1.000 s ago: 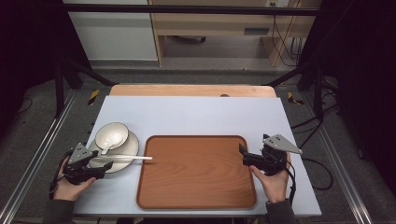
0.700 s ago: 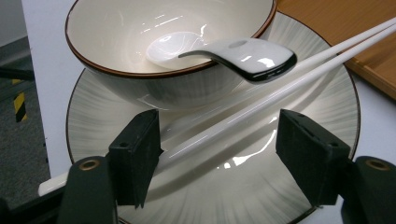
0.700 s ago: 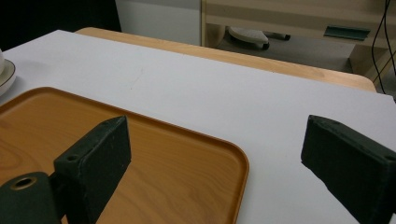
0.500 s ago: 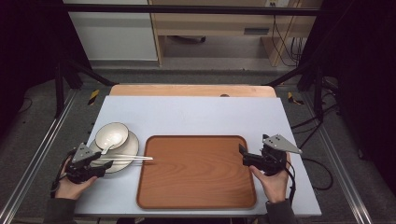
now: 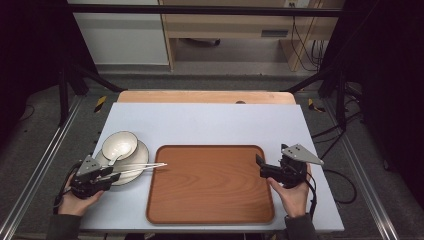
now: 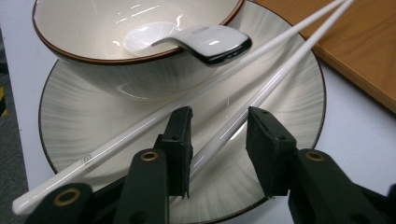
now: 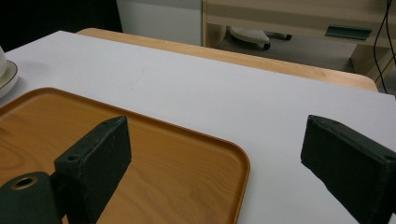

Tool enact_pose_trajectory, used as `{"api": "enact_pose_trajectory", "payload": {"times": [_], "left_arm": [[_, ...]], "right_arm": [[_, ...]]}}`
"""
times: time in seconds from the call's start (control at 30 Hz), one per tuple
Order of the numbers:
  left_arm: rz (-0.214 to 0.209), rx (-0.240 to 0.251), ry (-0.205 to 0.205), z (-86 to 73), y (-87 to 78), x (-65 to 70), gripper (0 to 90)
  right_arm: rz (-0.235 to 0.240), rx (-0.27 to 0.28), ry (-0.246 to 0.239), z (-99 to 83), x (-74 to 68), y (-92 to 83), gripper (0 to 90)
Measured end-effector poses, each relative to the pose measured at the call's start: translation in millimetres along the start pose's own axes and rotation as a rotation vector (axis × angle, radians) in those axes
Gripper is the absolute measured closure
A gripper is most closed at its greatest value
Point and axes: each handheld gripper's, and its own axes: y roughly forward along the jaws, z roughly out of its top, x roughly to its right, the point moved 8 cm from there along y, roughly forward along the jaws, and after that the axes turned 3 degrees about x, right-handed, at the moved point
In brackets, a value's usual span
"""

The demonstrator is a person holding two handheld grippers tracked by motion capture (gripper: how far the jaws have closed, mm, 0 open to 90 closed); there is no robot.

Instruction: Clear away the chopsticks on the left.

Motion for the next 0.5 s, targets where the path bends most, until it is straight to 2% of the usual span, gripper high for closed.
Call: {"api": "enact_pose_trajectory", "payload": {"times": [0.17,0.3,0.5], "left_arm": [[-0.012,-0.004,0.006,0.3,-0.6,4.4,65.4],[-0.033,-0.008,-0.005,0.9,-0.3,9.3,68.7],[-0.038,-0.011,0.003,1.0,-0.6,13.0,74.8]], "right_arm": [[0.001,0.000,-0.001,-0.1,-0.4,0.2,8.7],[-0.001,0.005,0.004,0.1,0.7,-0.4,8.5],[0.001,0.002,0.005,-0.3,0.6,-0.1,8.4]]}}
